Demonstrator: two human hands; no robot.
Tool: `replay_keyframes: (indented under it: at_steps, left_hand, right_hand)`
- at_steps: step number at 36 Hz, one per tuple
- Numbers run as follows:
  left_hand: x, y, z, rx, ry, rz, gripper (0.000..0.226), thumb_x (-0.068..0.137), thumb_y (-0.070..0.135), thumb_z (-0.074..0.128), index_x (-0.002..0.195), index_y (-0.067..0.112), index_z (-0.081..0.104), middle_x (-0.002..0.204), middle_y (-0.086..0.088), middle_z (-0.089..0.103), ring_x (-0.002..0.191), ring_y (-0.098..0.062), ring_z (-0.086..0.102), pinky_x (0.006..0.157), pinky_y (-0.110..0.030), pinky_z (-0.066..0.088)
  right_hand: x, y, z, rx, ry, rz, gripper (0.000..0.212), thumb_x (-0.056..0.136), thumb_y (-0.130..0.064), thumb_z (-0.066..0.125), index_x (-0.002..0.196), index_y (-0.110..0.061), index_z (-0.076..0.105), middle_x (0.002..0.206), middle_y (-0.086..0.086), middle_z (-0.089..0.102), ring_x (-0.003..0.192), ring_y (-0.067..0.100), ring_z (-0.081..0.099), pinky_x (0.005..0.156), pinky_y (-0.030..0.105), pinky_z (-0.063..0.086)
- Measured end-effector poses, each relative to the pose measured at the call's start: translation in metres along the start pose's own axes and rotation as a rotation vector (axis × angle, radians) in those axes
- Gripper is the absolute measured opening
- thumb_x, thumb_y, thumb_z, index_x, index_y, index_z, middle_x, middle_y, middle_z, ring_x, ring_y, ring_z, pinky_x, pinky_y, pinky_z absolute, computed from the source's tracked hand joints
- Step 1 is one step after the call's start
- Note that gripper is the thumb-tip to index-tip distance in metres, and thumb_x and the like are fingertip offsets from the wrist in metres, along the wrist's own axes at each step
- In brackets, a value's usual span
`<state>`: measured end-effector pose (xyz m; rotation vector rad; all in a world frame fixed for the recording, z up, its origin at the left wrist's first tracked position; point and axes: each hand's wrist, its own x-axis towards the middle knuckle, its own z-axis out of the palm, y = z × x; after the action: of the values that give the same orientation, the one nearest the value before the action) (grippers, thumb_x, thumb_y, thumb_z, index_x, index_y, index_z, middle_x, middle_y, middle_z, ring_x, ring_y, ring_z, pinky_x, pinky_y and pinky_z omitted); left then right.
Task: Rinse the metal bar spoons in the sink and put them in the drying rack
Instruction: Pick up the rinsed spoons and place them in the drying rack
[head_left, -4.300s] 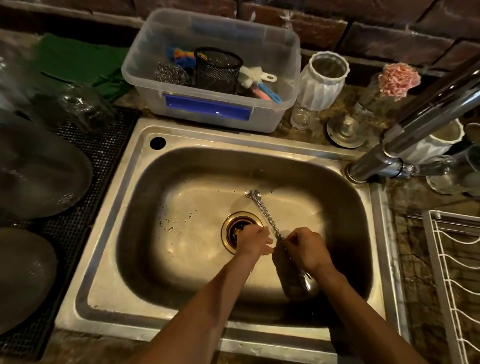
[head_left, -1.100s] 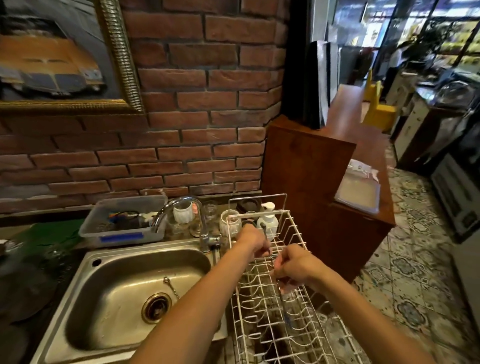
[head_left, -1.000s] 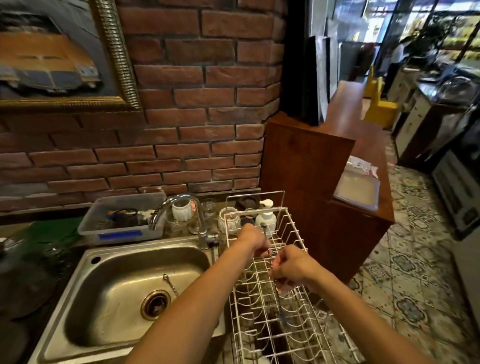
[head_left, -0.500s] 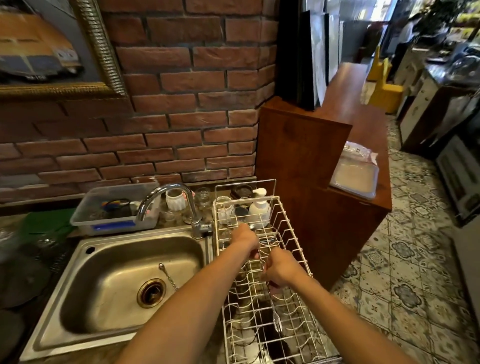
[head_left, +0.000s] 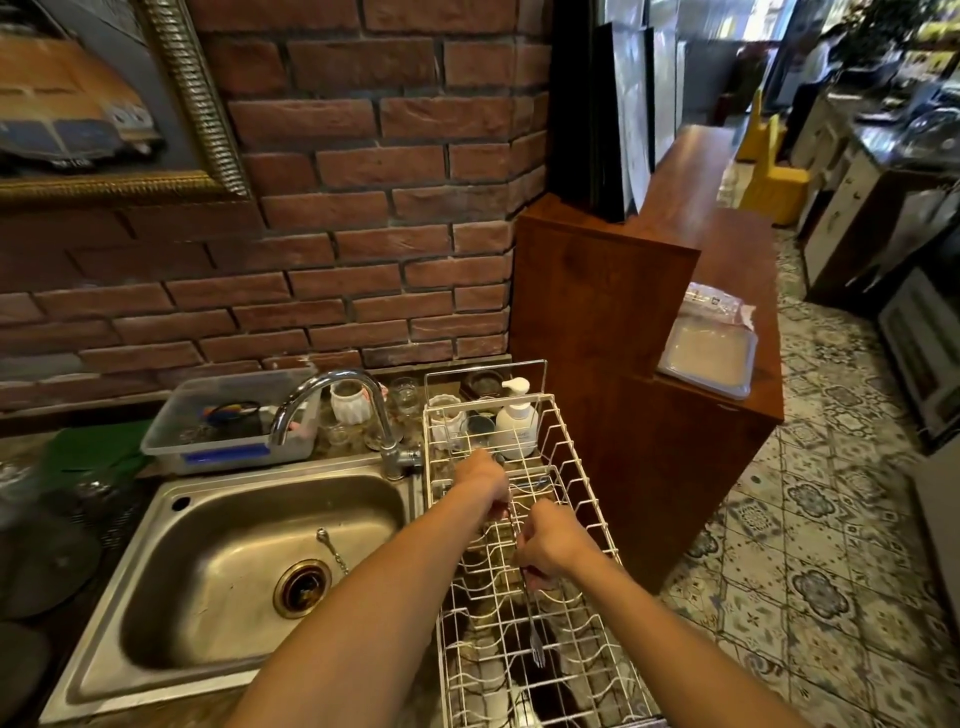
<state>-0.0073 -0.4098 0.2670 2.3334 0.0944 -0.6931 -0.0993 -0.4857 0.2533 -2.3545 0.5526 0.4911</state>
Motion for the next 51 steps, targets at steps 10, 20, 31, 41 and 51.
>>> replay_keyframes:
  at_steps: [10, 20, 31, 41, 51]
  left_hand:
    - [-0.001, 0.000, -0.003, 0.006, -0.013, 0.013, 0.033, 0.082, 0.001, 0.076, 0.113, 0.000, 0.064, 0.113, -0.017, 0.068, 0.099, -0.031, 0.070, 0.077, -0.043, 0.062]
    - [-0.007, -0.003, -0.007, 0.178, 0.009, 0.082, 0.028, 0.086, 0.001, 0.072, 0.113, -0.003, 0.067, 0.110, -0.016, 0.072, 0.098, -0.027, 0.073, 0.083, -0.038, 0.061]
    - [-0.022, 0.016, -0.075, 0.033, -0.086, 0.139, 0.020, 0.088, -0.001, 0.067, 0.107, -0.008, 0.067, 0.092, -0.020, 0.072, 0.069, -0.026, 0.071, 0.061, -0.030, 0.060]
    - [-0.008, -0.042, -0.150, -0.277, 0.013, 0.093, 0.011, 0.088, -0.011, 0.059, 0.084, -0.001, 0.061, 0.066, -0.016, 0.062, 0.046, -0.021, 0.064, 0.046, -0.030, 0.054]
    - [0.017, -0.166, -0.195, -0.477, 0.031, -0.115, 0.014, 0.091, -0.011, 0.055, 0.081, -0.003, 0.059, 0.069, -0.017, 0.060, 0.054, -0.020, 0.057, 0.049, -0.027, 0.050]
  right_hand:
    - [0.002, 0.003, 0.002, -0.007, 0.006, -0.008, 0.020, 0.083, -0.010, 0.074, 0.096, -0.013, 0.059, 0.101, 0.006, 0.066, 0.083, 0.016, 0.067, 0.064, 0.022, 0.059]
    - [-0.003, 0.003, 0.002, 0.038, -0.039, 0.009, 0.025, 0.085, -0.002, 0.073, 0.085, -0.015, 0.052, 0.089, 0.006, 0.063, 0.051, 0.009, 0.067, 0.040, 0.016, 0.050]
    - [-0.013, -0.023, -0.024, -0.013, 0.131, -0.113, 0.032, 0.094, -0.032, 0.063, 0.068, -0.015, 0.057, 0.058, -0.003, 0.061, 0.043, 0.003, 0.060, 0.040, 0.013, 0.044]
    - [-0.025, -0.104, -0.032, 0.194, 0.208, -0.333, 0.028, 0.096, -0.024, 0.061, 0.071, -0.013, 0.068, 0.048, -0.004, 0.065, 0.043, 0.005, 0.067, 0.047, 0.018, 0.052]
    - [-0.012, -0.193, 0.025, 0.071, 0.072, -0.388, 0.017, 0.093, -0.015, 0.062, 0.081, -0.008, 0.073, 0.071, 0.004, 0.070, 0.062, 0.012, 0.067, 0.072, 0.035, 0.060]
